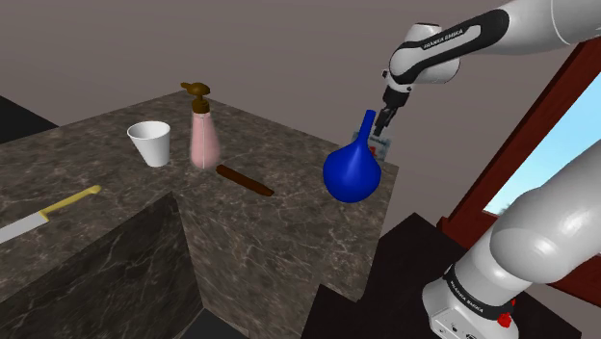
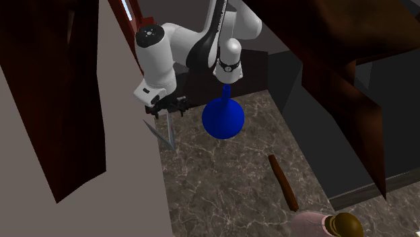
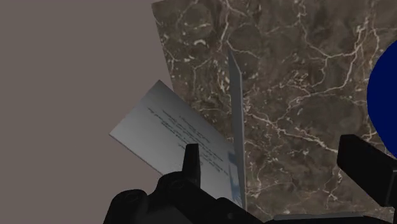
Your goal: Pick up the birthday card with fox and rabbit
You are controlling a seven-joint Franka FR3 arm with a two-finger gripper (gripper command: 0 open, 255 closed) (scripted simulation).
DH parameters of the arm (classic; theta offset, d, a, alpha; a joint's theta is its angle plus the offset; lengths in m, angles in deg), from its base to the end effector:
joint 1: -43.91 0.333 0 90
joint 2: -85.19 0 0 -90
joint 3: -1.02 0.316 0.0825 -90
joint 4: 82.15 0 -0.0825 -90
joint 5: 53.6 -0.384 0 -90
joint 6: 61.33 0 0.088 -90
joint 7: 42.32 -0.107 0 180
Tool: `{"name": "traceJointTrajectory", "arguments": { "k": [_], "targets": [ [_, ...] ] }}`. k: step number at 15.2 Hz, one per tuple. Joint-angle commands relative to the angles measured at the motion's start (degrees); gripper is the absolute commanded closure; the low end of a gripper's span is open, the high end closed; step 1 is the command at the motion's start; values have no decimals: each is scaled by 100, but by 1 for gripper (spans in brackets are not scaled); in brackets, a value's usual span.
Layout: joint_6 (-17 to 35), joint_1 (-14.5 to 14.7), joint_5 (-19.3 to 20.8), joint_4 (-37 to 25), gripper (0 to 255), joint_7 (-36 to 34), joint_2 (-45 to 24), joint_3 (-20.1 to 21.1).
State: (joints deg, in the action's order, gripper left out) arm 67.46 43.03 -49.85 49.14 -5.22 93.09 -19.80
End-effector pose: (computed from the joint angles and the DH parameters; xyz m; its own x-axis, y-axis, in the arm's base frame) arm 0.4656 -0.1897 0.4120 0.9501 0.3049 0.0653 0.3015 -0.9518 0.0563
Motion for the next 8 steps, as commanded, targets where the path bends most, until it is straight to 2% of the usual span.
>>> {"name": "traceJointTrajectory", "arguments": {
  "k": [1,8],
  "targets": [
    [158,-2,-102,-175,0,220,-282,-68],
    [752,-2,-255,102,0,331,-619,-93]
  ]
}}
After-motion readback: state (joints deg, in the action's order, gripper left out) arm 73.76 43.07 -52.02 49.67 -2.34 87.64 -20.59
